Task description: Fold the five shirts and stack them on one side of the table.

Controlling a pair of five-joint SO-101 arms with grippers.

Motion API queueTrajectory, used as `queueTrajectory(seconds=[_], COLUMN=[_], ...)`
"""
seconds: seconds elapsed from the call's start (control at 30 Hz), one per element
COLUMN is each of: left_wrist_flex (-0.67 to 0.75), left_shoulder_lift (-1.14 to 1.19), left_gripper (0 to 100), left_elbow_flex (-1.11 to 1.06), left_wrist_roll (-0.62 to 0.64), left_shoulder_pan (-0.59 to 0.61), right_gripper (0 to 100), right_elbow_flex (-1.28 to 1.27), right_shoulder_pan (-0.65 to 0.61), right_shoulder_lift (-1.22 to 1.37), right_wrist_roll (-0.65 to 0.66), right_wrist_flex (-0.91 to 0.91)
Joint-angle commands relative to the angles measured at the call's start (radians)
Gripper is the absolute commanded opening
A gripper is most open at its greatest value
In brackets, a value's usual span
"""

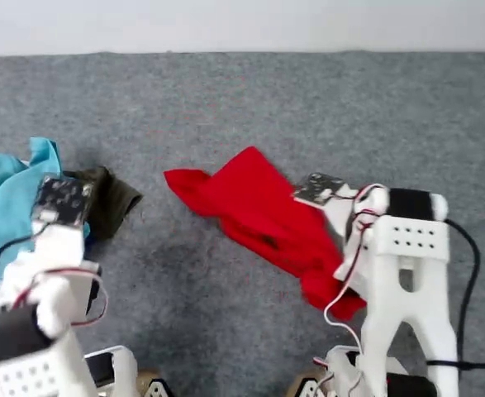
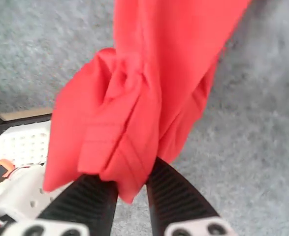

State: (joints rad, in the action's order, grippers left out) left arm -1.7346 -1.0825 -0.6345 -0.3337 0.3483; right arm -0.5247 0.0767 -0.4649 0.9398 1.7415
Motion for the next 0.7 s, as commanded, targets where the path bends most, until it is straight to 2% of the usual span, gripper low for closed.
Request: queueTrajectory(seconds=[0.0, 0.23, 0.3, 0.43, 0.67], left_wrist_flex=[-0.014, 0.018, 0.049, 0.086, 0.1], left_shoulder_lift=[0.143, 0.388, 0.462, 0.643, 1.013], left_gripper=[9, 9, 10, 19, 20], left_elbow_flex=[0.067, 0.214, 0.245, 0.305, 0.584], left_wrist_roll=[0.003, 0.0, -0.017, -0.083, -0.187], left_shoulder_pan=[-0.1, -0.308, -0.347, -0.387, -0.417], right_gripper=[0.9, 1.4, 6.1, 20.8, 22.3], right_elbow_flex=[0.003, -0.051, -0.051, -0.048, -0.048], right_shoulder_pan=[0.081, 0.176, 0.185, 0.2, 0.197], right_shoulder_lift=[-0.03, -0.03, -0.035, -0.039, -0.039], right_wrist_roll=[0.029, 0.068, 0.068, 0.06, -0.005], right_wrist_flex=[-0.019, -0.07, -0.065, -0.047, -0.05])
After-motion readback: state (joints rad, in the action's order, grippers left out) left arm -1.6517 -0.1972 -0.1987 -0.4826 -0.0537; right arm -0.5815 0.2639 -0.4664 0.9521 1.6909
